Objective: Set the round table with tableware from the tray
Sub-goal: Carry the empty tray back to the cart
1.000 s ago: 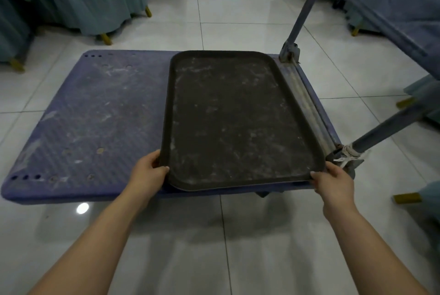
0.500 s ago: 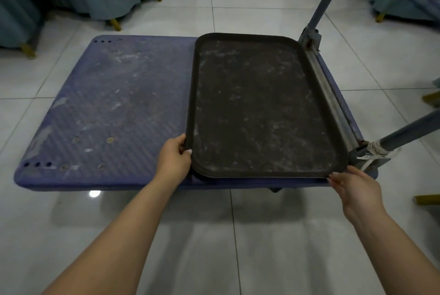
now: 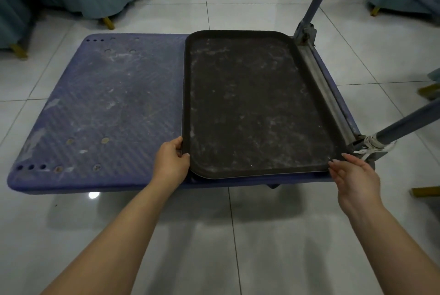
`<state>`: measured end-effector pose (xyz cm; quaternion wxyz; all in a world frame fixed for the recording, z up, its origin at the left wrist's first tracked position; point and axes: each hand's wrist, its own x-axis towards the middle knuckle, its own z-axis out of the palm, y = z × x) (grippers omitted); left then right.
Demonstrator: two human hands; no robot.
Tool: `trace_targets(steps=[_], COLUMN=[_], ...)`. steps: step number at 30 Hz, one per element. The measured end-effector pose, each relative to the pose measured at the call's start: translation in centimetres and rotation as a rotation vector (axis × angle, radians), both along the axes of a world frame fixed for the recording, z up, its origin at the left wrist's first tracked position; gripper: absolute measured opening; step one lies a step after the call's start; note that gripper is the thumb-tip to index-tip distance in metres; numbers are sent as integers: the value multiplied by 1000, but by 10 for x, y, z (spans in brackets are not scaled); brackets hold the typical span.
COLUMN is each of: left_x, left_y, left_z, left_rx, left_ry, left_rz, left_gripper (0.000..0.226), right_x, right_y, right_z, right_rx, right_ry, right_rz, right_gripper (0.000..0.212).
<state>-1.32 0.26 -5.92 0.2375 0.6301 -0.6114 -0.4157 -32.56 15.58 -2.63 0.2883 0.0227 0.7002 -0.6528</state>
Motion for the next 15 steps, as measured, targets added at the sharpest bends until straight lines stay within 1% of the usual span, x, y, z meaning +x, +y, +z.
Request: trace_targets(steps=[2,3,6,8,10,13,14,15], left_x=[0,0,-2,-3,-4,-5,-7,-8], left_y=[2,2,3,2,4,6,6,7], left_z=[1,2,3,2,4,10,14,18], left_rx=[-7,-12,-4,-5,-16,-8,-2,-8], left_ry=[6,3,-3,18,-2,2,5,-15], left_rz=[9,7,2,6,-13,-24,-14,9], left_gripper=[41,40,41,40,39,35,37,51], right_x=[0,1,-1,-2,-3,-4,-2,2], right_y=[1,1,3,5,8,11,11,11], right_z=[0,1,-1,1,2,6,10,11], right_rx=[-16,-8,15,14,14,7,14,-4], right_ry=[-10,-8,-15,-30,-28,37,68,86], right_rz=[6,9,41,68,97,148,161,163], right_gripper=[38,36,23,22,20,20,21,22])
